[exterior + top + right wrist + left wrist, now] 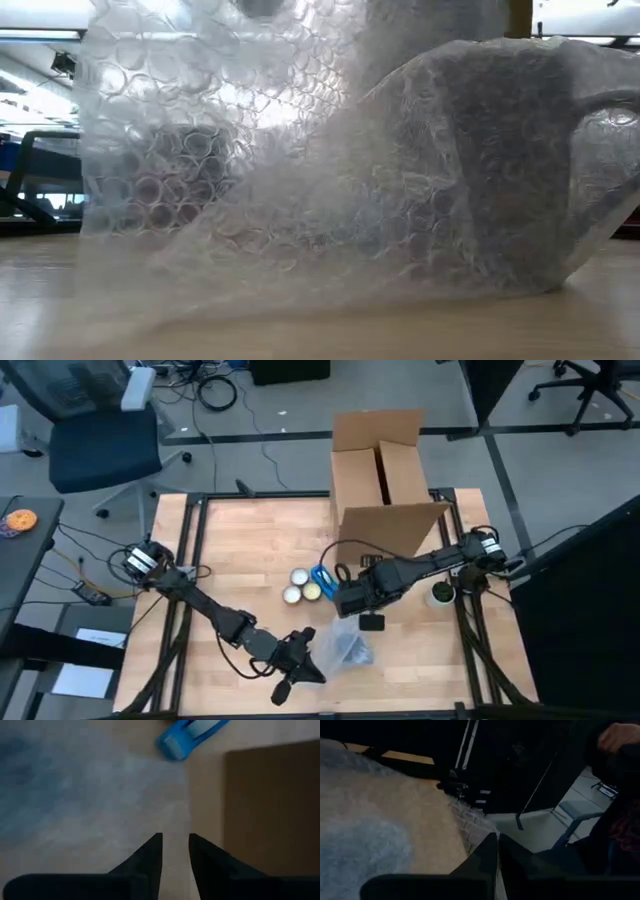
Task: Wrap mug
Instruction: Wrap the purple mug with the transparent bubble wrap
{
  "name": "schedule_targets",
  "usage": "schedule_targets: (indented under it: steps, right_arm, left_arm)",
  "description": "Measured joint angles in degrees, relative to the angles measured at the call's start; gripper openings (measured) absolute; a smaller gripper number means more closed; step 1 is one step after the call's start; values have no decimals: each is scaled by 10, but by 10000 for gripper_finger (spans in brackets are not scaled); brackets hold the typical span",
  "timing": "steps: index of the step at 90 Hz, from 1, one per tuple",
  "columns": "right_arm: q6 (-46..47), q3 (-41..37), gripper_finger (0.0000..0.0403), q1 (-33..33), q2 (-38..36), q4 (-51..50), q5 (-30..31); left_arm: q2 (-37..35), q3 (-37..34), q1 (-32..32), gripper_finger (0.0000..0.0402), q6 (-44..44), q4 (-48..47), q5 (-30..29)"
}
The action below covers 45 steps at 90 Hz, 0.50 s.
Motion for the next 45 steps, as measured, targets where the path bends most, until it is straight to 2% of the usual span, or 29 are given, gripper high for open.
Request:
schedule_targets:
  steps: [18,25,30,40,45]
  right_arm:
    - [3,0,73,43,0,2,-78]
    - [-16,0,73,60,0,1,-98]
    - [-21,0,73,69,0,-3,-63]
    - [-13,0,73,81,-3,-15,74]
    - [-14,0,73,81,-3,-11,105]
  left_arm:
    - [0,0,0,0,0,-1,1]
    - [0,0,0,0,-2,1,26]
    - [-1,0,0,0,-2,6,48]
    - [-7,2,-1,0,-2,7,73]
    - [-7,6,-1,0,0,5,86]
